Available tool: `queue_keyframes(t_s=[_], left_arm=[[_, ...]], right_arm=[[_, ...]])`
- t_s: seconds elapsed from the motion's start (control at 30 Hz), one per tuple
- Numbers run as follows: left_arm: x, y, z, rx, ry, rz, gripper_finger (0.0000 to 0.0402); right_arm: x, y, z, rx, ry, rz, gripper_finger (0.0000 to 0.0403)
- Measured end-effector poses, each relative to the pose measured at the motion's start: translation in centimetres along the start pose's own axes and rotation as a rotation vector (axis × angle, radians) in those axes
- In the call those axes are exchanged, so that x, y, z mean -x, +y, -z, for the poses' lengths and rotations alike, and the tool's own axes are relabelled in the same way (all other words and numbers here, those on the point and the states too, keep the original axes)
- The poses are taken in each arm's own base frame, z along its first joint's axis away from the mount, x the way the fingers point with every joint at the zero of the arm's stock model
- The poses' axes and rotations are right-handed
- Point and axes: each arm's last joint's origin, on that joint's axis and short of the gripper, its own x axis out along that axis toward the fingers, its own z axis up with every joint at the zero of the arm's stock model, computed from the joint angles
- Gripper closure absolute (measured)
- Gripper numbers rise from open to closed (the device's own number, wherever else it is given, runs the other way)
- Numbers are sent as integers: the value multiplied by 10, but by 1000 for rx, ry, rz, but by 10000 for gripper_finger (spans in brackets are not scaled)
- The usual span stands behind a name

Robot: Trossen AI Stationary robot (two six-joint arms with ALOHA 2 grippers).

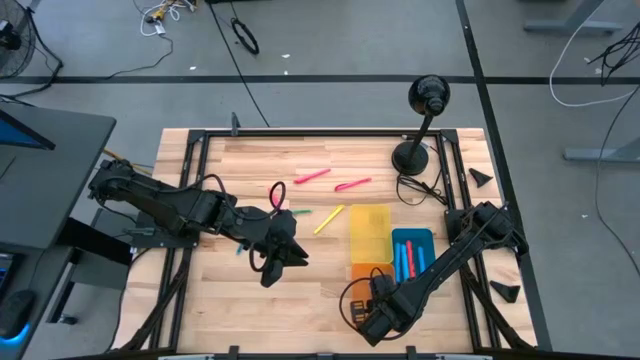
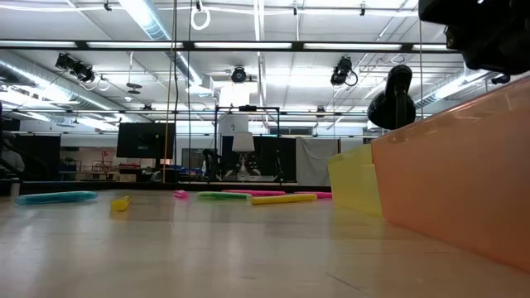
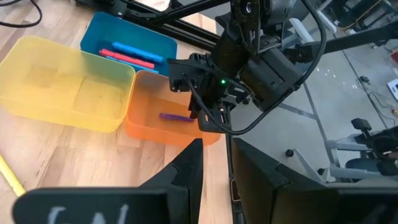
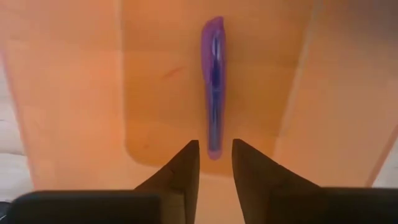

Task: Pick & Place Markers
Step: Put the blue pen into the orange bin

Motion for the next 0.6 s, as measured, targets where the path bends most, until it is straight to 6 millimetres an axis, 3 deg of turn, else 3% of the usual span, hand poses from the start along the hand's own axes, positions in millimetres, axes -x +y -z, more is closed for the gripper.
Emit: queue_keyframes(t_s=[0.3,0.6], left_arm=[[0,0,0,-2,3,5,312],[0,0,0,49,3,5,312]], right_arm=[[43,-6,-10,23,-77,-121,321],[100,-12,-27,328,-325,-372,331]])
